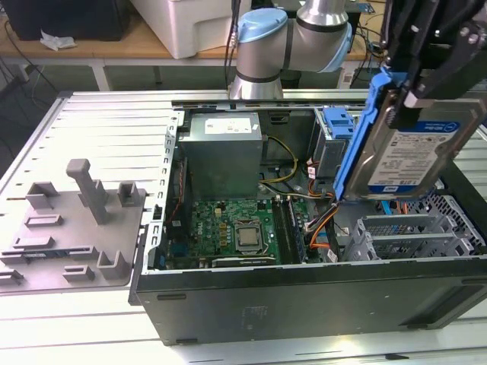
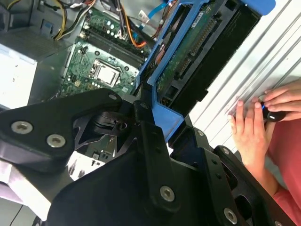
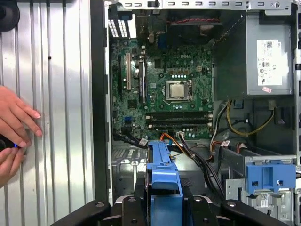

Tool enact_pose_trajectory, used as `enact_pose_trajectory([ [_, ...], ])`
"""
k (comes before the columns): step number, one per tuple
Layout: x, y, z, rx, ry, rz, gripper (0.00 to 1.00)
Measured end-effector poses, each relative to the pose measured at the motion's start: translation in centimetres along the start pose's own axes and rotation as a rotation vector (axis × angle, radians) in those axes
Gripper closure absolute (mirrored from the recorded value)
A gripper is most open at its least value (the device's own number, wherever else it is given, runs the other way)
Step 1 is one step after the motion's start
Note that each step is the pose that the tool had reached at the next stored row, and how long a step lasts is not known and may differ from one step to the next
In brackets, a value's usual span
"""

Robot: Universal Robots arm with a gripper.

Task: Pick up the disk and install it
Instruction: 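Insert the disk into the insertion slot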

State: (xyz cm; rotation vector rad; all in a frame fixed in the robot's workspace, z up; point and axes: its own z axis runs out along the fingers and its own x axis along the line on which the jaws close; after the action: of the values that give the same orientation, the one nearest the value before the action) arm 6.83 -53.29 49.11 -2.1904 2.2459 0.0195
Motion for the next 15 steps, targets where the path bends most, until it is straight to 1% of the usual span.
enact_pose_trajectory([
  [1,0.08,-0.62,0.03,0.0,0.0,0.0,0.63],
  [2,0.13,-1.06,0.06,0.0,-0.0002,0.0,0.63],
  [5,0.21,-1.98,0.16,0.0,-0.0003,0.0,0.63],
  [7,0.26,-2.12,0.23,0.0,0.0001,0.0,0.63],
  [11,0.29,-2.69,0.41,0.0,-0.0001,0.0,0.63],
  [15,0.3,-2.89,0.5,0.0,0.0001,0.0,0.63],
])
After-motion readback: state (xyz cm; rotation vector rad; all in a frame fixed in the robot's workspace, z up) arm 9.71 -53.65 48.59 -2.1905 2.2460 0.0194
